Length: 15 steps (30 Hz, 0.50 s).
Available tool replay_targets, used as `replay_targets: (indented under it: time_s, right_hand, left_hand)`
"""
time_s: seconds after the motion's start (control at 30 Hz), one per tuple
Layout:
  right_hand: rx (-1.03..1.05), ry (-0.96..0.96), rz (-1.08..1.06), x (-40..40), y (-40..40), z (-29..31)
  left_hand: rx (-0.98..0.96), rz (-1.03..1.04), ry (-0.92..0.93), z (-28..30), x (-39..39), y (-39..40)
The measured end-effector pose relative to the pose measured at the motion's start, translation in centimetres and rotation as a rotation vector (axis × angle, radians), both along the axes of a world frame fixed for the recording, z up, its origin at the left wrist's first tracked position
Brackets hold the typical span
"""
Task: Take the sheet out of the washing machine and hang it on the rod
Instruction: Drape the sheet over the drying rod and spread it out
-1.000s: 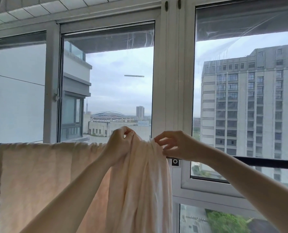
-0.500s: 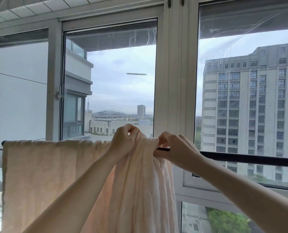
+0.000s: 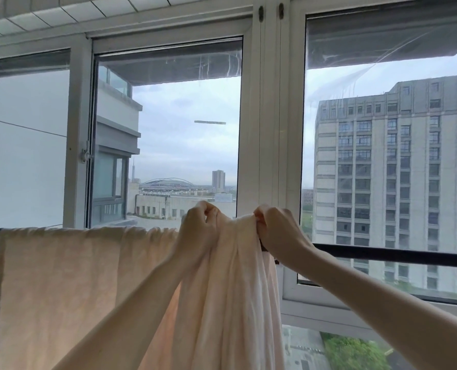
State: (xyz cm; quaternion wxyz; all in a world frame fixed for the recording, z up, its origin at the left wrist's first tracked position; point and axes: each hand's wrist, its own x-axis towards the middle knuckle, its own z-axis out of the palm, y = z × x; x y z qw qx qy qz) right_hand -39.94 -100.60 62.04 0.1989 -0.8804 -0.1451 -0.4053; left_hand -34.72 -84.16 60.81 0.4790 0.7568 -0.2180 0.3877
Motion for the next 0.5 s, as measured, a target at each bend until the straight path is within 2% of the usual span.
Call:
replay_targets:
  time_s: [0.27, 0.5]
  right_hand:
    - [0.025, -0.24, -0.227, -3.1, -11.0, 4.5]
    - [0.101, -0.265, -0.466, -6.6, -20.3, 5.5]
  left_hand:
    - [-0.104, 0.073, 0.003, 0.1, 0.7, -0.9]
    - [0.007, 0.053, -0.016, 0.2, 0.3, -3.3]
